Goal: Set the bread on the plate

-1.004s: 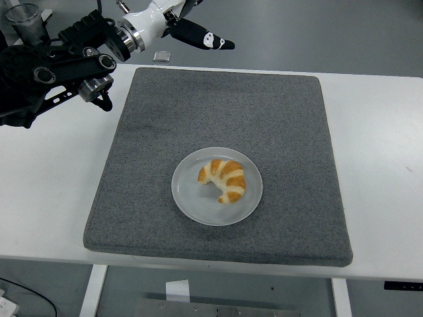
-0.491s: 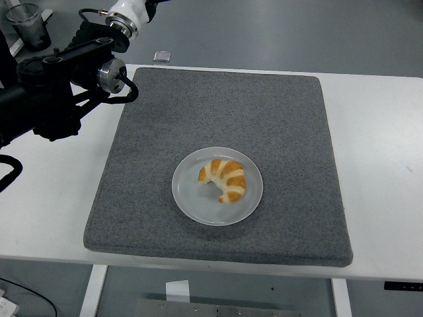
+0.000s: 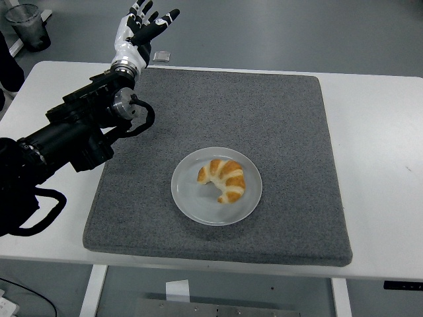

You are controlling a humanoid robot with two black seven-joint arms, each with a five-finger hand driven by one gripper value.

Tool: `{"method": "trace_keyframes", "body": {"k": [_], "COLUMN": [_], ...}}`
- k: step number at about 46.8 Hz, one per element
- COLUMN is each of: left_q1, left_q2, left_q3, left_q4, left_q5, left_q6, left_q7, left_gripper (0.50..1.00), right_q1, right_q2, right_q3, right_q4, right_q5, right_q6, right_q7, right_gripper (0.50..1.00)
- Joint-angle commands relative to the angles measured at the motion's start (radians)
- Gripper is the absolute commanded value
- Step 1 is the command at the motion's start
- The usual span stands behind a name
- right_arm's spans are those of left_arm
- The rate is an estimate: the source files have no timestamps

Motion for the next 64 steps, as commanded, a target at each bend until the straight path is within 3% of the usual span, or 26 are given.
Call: {"method": "trace_keyframes", "body": {"k": [1, 9, 21, 42, 64], "left_q1": [0.018, 0.060, 0.123, 0.060, 0.060], "left_q2": [-0.025, -0.094, -0.086, -0.030, -0.011], "left_q3": [-0.021, -0.116, -0.291, -0.288, -0.279], "left_q4": [0.009, 0.095, 0.104, 0.104, 0.102], "left_q5": [-0.020, -0.024, -0.021, -0.010, -0.009], "left_q6": [0.005, 0.008, -0.010, -0.092, -0.095], "left_q7": [0.000, -0.001, -0.011, -0.011, -0.009], "left_gripper": [1.000, 1.000, 1.000, 1.000, 1.000], "right_q1": [0.000, 0.000, 0.000, 0.000, -0.004], "right_q2": [0.000, 0.000, 0.000, 0.000, 0.000], "right_q3": [0.000, 0.000, 0.000, 0.000, 0.000], "right_q4": [0.000, 0.000, 0.000, 0.000, 0.000], "right_q5": [0.000, 0.000, 0.001, 0.001, 0.001], "right_q6": [-0.001, -0.001, -0.001, -0.001, -0.001], "right_q7": [0.000, 0.001, 0.001, 0.001, -0.002], "right_gripper": [0.932, 0.932, 0.932, 0.932, 0.932]}}
